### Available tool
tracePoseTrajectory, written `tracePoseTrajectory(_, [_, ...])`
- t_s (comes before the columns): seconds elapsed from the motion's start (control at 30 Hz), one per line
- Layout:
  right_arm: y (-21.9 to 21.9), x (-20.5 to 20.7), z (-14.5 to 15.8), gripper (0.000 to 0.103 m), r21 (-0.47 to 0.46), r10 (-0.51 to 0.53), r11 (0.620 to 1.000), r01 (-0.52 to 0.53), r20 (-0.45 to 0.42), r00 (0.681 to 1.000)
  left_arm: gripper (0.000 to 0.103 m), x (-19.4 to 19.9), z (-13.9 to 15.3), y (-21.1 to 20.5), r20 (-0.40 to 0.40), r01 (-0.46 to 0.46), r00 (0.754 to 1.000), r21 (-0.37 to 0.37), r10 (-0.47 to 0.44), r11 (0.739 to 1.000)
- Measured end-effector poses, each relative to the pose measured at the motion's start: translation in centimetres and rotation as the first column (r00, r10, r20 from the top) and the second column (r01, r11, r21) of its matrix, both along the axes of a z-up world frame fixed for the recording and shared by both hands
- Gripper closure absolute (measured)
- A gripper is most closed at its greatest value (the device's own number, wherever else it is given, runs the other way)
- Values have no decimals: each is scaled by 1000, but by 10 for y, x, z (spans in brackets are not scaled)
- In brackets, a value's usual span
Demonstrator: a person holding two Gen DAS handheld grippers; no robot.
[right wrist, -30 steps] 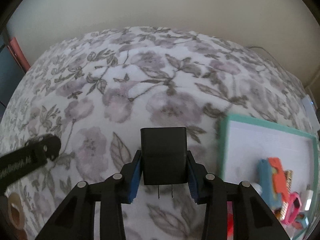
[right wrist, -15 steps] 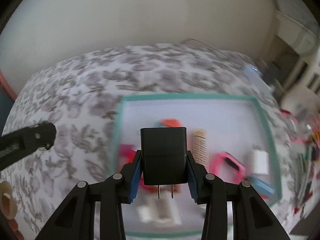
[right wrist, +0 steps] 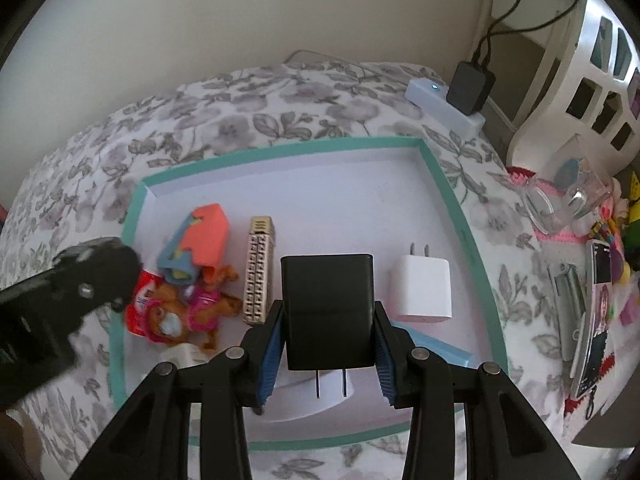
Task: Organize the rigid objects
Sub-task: 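Carry the black car and black charger over the teal tray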
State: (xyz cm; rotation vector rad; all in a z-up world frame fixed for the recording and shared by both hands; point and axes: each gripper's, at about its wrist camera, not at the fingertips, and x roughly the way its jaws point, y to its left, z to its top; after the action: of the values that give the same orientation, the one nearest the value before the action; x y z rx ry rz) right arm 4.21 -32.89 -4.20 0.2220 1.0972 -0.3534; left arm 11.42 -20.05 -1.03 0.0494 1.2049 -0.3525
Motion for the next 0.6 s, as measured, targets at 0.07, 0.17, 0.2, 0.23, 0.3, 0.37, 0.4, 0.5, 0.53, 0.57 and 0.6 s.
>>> tracePoseTrajectory(0.07, [-4,-2,-3,60,6,-5,1000,5,-5,1000,26,-1,-7,-9,-16,10,1000,5,-10,1000])
tracePoseTrajectory(0.17, [-8,-4,-5,60,20,-9,1000,9,-3,1000,26,-2,-15,-16,-35,18,999,6,-17,1000])
tracePoseTrajectory(0.2, [-9,-5,-6,60,22,-9,1000,9,-4,1000,26,-3,-17,-17,-40,18,999,5,-18,1000])
tracePoseTrajectory(0.23, [-9,-5,-7,60,27,-8,1000,8,-6,1000,26,-3,-19,-18,-43,18,999,5,-18,1000])
tracePoseTrajectory(0.3, [-9,-4,-10,60,34,-8,999,8,-8,1000,25,-3,-22,-19,-48,17,999,10,-16,1000])
tracePoseTrajectory(0.37, [-8,-4,-12,60,38,-5,999,5,-9,1000,25,-4,-26,-17,-62,10,998,4,-10,1000])
tracePoseTrajectory(0.4, [-8,-4,-13,60,39,-5,999,5,-9,1000,25,-3,-27,-15,-67,6,998,-2,-6,1000])
tracePoseTrajectory(0.5, [-7,-6,-15,60,47,-8,999,9,-12,1000,25,-4,-28,-9,-83,-6,997,-19,4,1000])
tracePoseTrajectory(0.53, [-7,-7,-15,60,49,-10,999,10,-9,1000,24,-5,-26,-6,-81,-13,997,-21,11,1000])
tracePoseTrajectory(0.57, [-6,-8,-15,60,51,-11,999,11,-9,1000,24,-5,-24,-2,-76,-22,997,-19,21,1000])
tracePoseTrajectory(0.6, [-6,-9,-15,58,53,-13,999,14,-9,1000,24,-7,-23,2,-69,-30,997,-15,28,999])
